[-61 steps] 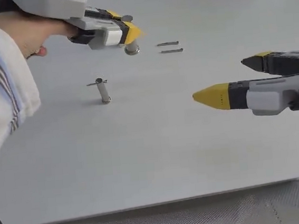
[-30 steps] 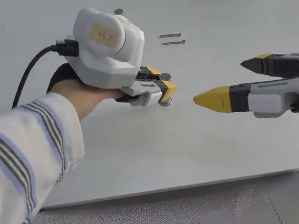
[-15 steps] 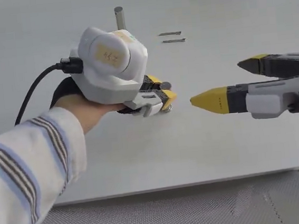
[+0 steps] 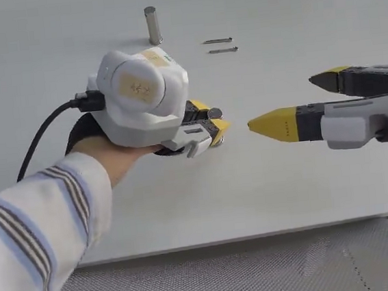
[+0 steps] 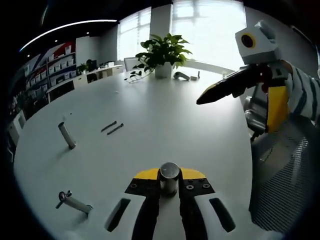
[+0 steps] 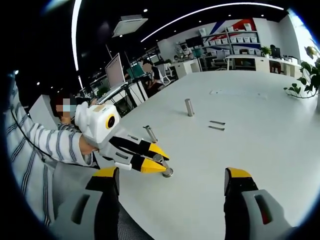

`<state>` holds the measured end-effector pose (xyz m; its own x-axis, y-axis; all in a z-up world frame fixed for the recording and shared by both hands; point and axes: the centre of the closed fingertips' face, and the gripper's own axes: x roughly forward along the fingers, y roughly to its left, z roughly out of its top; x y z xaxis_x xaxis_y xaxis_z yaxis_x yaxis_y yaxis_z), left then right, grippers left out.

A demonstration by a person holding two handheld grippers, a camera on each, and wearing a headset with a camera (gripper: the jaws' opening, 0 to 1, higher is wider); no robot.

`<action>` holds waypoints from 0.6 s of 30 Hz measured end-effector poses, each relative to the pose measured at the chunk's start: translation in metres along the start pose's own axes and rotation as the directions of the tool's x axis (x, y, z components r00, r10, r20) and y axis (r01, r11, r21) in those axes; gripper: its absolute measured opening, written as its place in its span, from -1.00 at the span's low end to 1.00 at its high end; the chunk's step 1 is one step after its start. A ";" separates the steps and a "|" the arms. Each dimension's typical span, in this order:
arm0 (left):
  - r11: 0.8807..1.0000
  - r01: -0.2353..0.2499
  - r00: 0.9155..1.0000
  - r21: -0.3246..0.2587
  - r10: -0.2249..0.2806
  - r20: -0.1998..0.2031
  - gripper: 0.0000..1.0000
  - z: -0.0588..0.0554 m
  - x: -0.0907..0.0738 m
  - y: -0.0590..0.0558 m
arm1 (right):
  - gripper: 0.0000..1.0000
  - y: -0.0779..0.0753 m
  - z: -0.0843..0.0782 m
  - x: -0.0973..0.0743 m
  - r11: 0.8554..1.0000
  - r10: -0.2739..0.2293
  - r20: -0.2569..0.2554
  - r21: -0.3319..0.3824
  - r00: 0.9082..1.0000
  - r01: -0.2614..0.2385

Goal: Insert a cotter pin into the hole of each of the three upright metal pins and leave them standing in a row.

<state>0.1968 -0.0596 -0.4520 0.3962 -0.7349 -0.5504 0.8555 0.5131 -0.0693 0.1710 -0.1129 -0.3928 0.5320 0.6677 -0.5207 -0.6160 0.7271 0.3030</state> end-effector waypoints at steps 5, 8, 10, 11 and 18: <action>0.999 -0.024 0.999 -0.022 0.024 0.038 -0.79 0.001 -0.001 0.000 | 0.69 0.003 -0.001 0.000 1.000 0.002 0.000 0.004 1.000 -0.002; 1.000 -0.009 0.998 -0.024 0.010 0.060 -0.76 0.002 -0.003 -0.002 | 0.70 0.005 0.000 0.000 1.000 0.009 0.004 0.002 1.000 -0.009; 1.000 -0.002 0.997 -0.001 0.003 0.073 -0.70 0.005 -0.006 -0.003 | 0.70 0.007 0.001 0.001 1.000 0.013 0.007 0.004 1.000 -0.013; 1.000 0.003 0.997 0.002 -0.003 0.076 -0.65 0.006 -0.007 -0.003 | 0.70 0.007 0.001 0.001 1.000 0.014 0.005 0.004 1.000 -0.014; 0.998 0.058 0.996 -0.015 -0.057 0.065 -0.35 -0.002 -0.025 -0.008 | 0.70 0.009 0.000 0.001 1.000 0.014 -0.004 -0.003 1.000 -0.014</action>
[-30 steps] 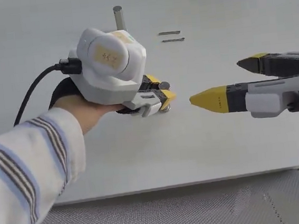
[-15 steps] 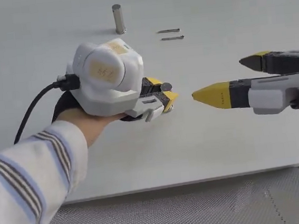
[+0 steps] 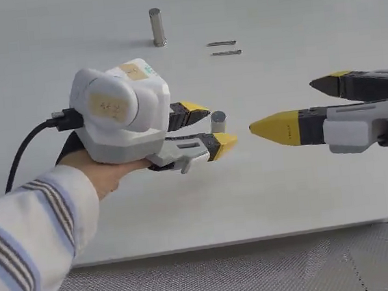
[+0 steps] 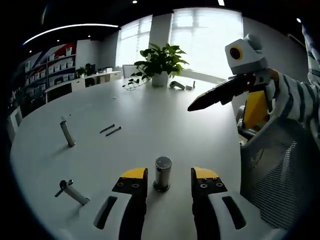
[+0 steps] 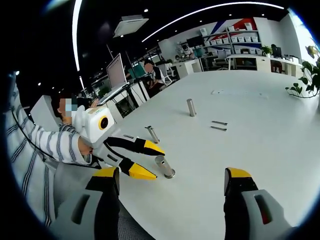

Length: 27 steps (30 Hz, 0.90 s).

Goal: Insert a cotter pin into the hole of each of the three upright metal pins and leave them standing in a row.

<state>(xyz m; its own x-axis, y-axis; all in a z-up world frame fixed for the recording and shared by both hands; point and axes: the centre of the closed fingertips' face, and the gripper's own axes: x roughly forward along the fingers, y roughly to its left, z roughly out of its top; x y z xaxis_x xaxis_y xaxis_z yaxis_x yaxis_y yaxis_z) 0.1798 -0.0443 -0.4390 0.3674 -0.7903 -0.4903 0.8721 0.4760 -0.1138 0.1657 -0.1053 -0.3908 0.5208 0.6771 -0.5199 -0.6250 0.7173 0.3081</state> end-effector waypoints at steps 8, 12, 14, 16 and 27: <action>1.000 0.024 0.999 0.011 -0.024 0.042 0.44 -0.002 -0.029 -0.007 | 0.69 -0.002 -0.004 -0.002 1.000 -0.007 -0.021 -0.005 1.000 0.007; 1.000 0.013 0.999 -0.007 -0.013 0.053 0.57 -0.003 -0.040 -0.006 | 0.69 -0.005 -0.006 -0.003 1.000 -0.009 -0.031 -0.006 0.999 0.009; 0.998 -0.015 0.997 -0.055 0.019 0.076 0.66 -0.004 -0.043 -0.002 | 0.69 -0.005 -0.006 -0.003 1.000 -0.011 -0.034 -0.007 0.999 0.011; 0.997 -0.005 0.997 -0.073 0.010 0.073 0.81 -0.008 -0.045 -0.003 | 0.68 -0.006 -0.006 -0.003 1.000 -0.013 -0.036 -0.009 0.999 0.013; 0.989 0.009 0.998 -0.151 0.000 0.059 0.98 -0.019 -0.054 -0.013 | 0.51 -0.024 0.003 -0.009 0.993 -0.046 -0.079 -0.115 0.996 0.037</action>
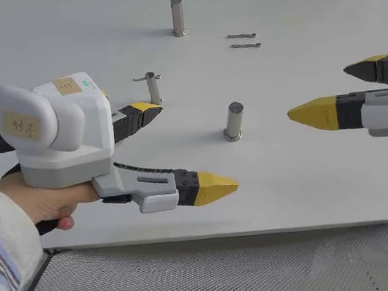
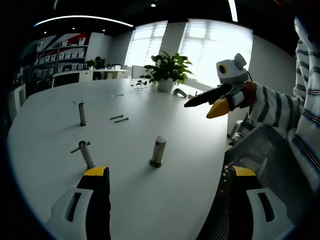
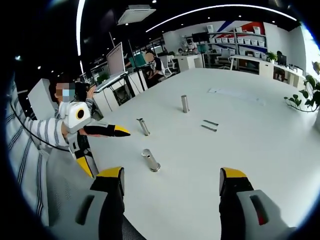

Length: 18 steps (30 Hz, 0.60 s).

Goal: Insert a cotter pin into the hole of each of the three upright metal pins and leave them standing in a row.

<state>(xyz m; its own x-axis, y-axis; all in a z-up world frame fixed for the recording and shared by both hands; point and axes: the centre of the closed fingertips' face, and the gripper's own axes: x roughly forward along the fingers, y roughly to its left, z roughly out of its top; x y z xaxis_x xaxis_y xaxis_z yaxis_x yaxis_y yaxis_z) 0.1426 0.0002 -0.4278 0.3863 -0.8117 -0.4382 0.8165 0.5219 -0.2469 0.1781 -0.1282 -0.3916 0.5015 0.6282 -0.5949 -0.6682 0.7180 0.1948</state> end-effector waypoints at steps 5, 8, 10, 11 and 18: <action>1.000 -0.010 1.000 -0.019 0.010 0.006 0.98 -0.002 -0.005 -0.003 | 0.41 -0.013 0.013 0.001 0.998 -0.004 -0.019 -0.065 1.000 0.003; 1.000 -0.015 1.000 -0.022 0.015 0.010 0.98 -0.002 -0.007 -0.004 | 0.31 -0.018 0.023 0.002 0.993 -0.005 -0.031 -0.121 1.000 0.001; 0.999 -0.014 1.000 -0.046 0.015 0.015 0.98 -0.002 -0.009 -0.005 | 0.23 -0.024 0.029 0.005 0.982 -0.012 -0.044 -0.188 0.999 0.004; 0.997 -0.014 1.000 -0.072 0.015 0.022 0.98 -0.002 -0.010 -0.005 | 0.19 -0.027 0.033 0.007 0.974 -0.016 -0.056 -0.225 0.998 0.003; 0.997 -0.035 0.999 -0.072 0.037 0.022 0.98 -0.004 -0.016 0.000 | -0.01 -0.046 0.051 0.023 0.918 -0.013 -0.151 -0.394 0.988 -0.049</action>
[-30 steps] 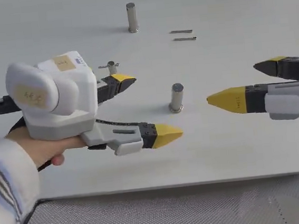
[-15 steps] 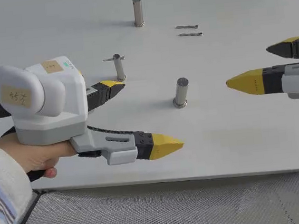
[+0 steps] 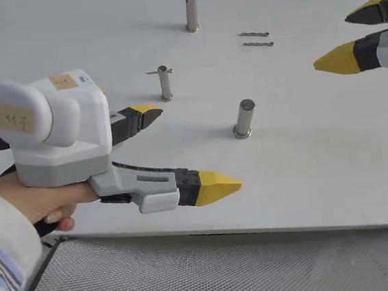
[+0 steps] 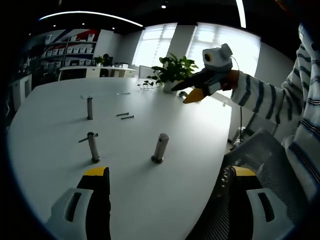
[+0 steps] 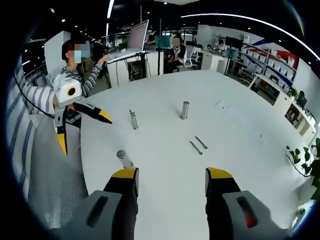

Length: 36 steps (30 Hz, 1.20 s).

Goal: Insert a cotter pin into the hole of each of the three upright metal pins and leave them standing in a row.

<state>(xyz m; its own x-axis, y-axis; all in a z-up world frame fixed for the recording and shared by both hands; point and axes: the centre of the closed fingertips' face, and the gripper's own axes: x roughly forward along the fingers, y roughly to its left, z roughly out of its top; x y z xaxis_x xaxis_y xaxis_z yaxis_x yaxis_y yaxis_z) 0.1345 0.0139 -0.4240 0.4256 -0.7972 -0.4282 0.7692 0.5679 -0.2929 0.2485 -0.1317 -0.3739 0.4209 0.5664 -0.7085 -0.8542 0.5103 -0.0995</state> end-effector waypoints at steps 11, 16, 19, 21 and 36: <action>1.000 -0.017 1.000 -0.017 0.017 0.003 0.98 0.002 -0.009 0.002 | -0.36 -0.036 0.001 0.034 0.992 0.026 -0.107 -0.124 0.994 -0.040; 0.999 -0.031 0.999 -0.031 0.031 0.012 0.98 0.003 -0.010 0.005 | -0.39 -0.047 -0.004 0.052 0.983 0.043 -0.175 -0.167 0.984 -0.073; 0.999 -0.036 0.999 -0.040 0.037 0.008 0.98 0.002 -0.010 0.006 | -0.42 -0.051 -0.005 0.062 0.976 0.056 -0.208 -0.194 0.977 -0.098; 0.998 -0.045 0.999 -0.043 0.046 0.013 0.97 0.001 -0.010 0.009 | -0.46 -0.052 -0.005 0.069 0.970 0.065 -0.232 -0.214 0.970 -0.116; 0.995 -0.067 0.998 -0.069 0.068 0.016 0.91 -0.004 -0.019 0.019 | -0.64 -0.054 -0.012 0.130 0.943 0.144 -0.349 -0.234 0.926 -0.235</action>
<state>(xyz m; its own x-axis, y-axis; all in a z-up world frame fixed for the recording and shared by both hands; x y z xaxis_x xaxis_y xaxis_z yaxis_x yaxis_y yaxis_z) 0.1392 0.0405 -0.4245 0.4845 -0.7597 -0.4338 0.7041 0.6329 -0.3219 0.3456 -0.0934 -0.4694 0.1601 0.3717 -0.9144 -0.9762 0.1968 -0.0910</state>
